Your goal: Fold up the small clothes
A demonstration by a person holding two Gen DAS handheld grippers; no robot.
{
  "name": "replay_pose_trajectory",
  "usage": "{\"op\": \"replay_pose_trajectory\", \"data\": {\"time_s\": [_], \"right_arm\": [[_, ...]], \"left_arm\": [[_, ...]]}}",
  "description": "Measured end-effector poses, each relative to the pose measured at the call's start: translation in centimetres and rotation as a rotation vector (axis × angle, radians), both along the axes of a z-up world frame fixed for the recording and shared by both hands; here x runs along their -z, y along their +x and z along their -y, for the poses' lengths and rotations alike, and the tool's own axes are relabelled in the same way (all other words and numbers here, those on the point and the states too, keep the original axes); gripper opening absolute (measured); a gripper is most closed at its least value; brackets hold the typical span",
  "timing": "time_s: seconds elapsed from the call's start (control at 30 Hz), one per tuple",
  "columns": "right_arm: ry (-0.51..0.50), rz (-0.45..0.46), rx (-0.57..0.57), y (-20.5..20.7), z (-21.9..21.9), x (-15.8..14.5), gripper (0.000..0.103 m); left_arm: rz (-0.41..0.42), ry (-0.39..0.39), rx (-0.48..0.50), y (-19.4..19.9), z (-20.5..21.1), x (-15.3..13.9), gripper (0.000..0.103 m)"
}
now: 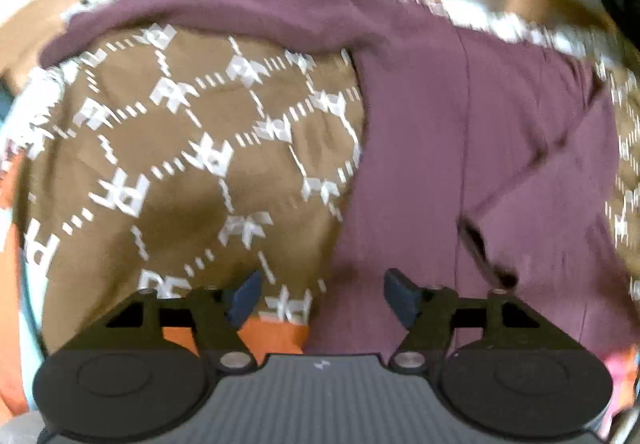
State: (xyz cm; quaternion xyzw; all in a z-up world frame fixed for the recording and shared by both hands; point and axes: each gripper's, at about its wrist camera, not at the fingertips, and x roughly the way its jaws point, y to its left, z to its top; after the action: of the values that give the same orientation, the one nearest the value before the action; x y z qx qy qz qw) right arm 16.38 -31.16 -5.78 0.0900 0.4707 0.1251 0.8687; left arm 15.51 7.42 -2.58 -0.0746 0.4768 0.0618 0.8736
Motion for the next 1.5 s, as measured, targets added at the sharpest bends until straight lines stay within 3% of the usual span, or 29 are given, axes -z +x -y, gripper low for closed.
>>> {"op": "replay_pose_trajectory", "data": {"time_s": [0.03,0.2,0.33,0.43,0.5,0.57,0.67,0.77,0.83,0.87,0.9,0.93,1.03,1.2,1.37,1.5], "right_arm": [[-0.013,0.027,-0.011,0.0,-0.3,-0.3,0.063],[-0.046,0.237,-0.087,0.8,-2.2,-2.0,0.096],[-0.023,0.376,-0.123,2.6,-3.7,-1.6,0.101],[-0.043,0.494,-0.136,3.6,-4.6,-0.5,0.102],[-0.08,0.538,-0.144,4.1,-5.1,0.3,0.102],[-0.116,0.554,-0.158,4.7,-5.5,0.8,0.102],[-0.088,0.549,-0.161,5.4,-5.7,0.9,0.102],[-0.084,0.529,-0.157,5.8,-5.8,1.3,0.102],[-0.088,0.52,-0.153,5.9,-6.0,1.6,0.102],[-0.086,0.513,-0.152,5.9,-6.0,1.7,0.102],[-0.084,0.506,-0.151,6.0,-5.9,1.8,0.102],[-0.085,0.503,-0.15,6.0,-6.0,1.8,0.102],[-0.106,0.504,-0.142,5.9,-6.1,2.0,0.102],[-0.097,0.508,-0.13,5.9,-5.8,1.9,0.102],[-0.077,0.52,-0.127,5.5,-5.5,1.5,0.102],[-0.058,0.53,-0.132,5.0,-5.4,1.2,0.102]], "left_arm": [[0.037,-0.005,-0.029,0.1,-0.5,-0.7,0.087],[0.244,0.005,-0.226,1.4,-5.0,-3.8,0.098],[0.348,0.021,-0.349,2.7,-9.7,-5.7,0.1],[0.379,0.066,-0.372,3.7,-13.4,-6.4,0.1],[0.388,0.169,-0.334,4.3,-15.3,-6.8,0.101],[0.367,0.33,-0.26,5.1,-16.2,-6.6,0.102],[0.323,0.541,-0.154,6.3,-16.5,-5.8,0.102],[0.266,0.706,-0.066,8.1,-16.5,-4.3,0.09],[0.204,0.762,-0.01,9.6,-16.7,-3.2,0.071],[0.157,0.76,0.012,10.5,-16.9,-2.7,0.061],[0.103,0.75,0.016,11.1,-17.1,-2.1,0.019],[0.048,0.733,0.004,11.9,-17.5,-1.8,0.003],[0.028,0.641,-0.016,12.1,-17.6,-3.1,0.0],[0.003,0.525,0.001,11.6,-17.2,-8.3,0.0],[-0.136,0.236,0.113,10.6,-15.7,-13.4,0.0],[-0.134,-0.002,0.19,9.8,-13.0,-17.0,0.0]]}}
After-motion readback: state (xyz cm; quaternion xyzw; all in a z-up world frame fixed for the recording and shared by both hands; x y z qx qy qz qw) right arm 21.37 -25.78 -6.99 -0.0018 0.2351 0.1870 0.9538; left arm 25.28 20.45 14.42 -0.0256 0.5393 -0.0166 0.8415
